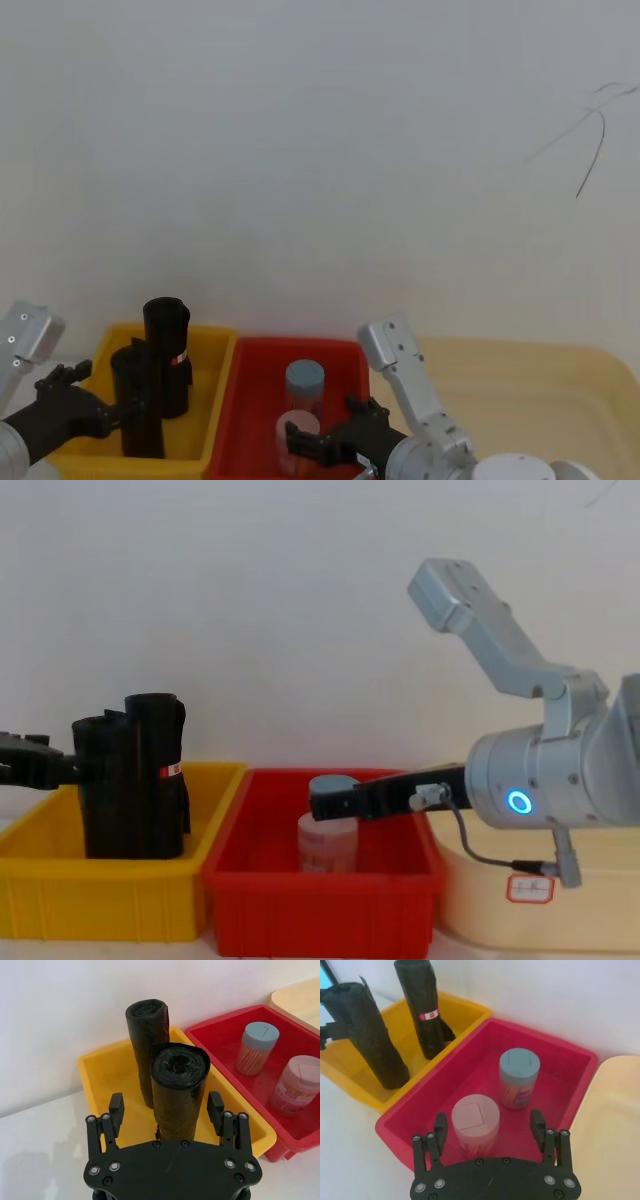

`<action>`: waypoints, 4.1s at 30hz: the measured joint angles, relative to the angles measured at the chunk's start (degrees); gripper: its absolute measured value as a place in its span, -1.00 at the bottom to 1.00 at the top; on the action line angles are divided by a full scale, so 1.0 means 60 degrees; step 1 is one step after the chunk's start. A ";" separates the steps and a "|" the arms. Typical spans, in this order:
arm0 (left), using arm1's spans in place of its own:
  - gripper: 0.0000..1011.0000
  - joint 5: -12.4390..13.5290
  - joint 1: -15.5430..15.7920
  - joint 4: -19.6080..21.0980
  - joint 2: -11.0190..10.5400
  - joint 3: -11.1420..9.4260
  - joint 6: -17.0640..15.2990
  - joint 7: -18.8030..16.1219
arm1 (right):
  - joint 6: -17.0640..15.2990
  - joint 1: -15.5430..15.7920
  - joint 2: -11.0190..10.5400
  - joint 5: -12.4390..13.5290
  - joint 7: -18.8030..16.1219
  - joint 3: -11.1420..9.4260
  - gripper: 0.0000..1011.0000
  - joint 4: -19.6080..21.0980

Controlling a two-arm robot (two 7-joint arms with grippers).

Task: Pick up the garbage bag with the one hand and transfer it to the other hand.

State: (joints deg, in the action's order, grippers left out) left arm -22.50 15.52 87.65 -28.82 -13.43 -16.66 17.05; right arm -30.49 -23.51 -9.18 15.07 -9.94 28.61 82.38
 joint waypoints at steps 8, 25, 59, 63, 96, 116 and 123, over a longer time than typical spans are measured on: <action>0.98 0.0100 0.0205 -0.0248 0.0182 -0.0086 -0.0060 -0.0015 | -0.0080 -0.0146 0.0088 -0.0060 -0.0191 0.0098 0.98 -0.0361; 0.98 0.0335 0.0481 -0.0518 0.0525 -0.0232 -0.0176 -0.0062 | -0.0049 -0.0362 0.0291 -0.0153 -0.0492 0.0190 0.98 -0.0902; 0.98 0.0699 0.0256 -0.0363 0.0870 -0.0023 -0.0063 -0.0344 | 0.0289 -0.0741 0.0560 -0.0654 -0.0697 0.0337 0.98 -0.1794; 0.98 0.0751 0.0222 -0.0362 0.0901 0.0012 0.0007 -0.0389 | 0.0324 -0.0766 0.0600 -0.0654 -0.0735 0.0292 0.98 -0.1886; 0.62 0.1018 0.0773 -0.1029 0.1250 -0.0039 0.0123 -0.0170 | 0.0419 -0.0892 0.0778 -0.0588 -0.1075 -0.0039 0.59 -0.2307; 0.00 0.1043 0.0847 -0.1114 0.1297 -0.0051 0.0104 -0.0128 | 0.0434 -0.0896 0.0785 -0.0581 -0.1126 -0.0074 0.29 -0.2333; 0.00 0.1074 0.0847 -0.0890 0.1333 -0.0022 0.0154 -0.0121 | 0.0443 -0.0736 0.0670 -0.0588 -0.1168 -0.0148 0.29 -0.1827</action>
State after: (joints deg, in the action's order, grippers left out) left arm -16.05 20.60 82.31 -20.83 -13.56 -15.74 16.33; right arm -27.83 -27.93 -5.16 11.54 -16.95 27.72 71.41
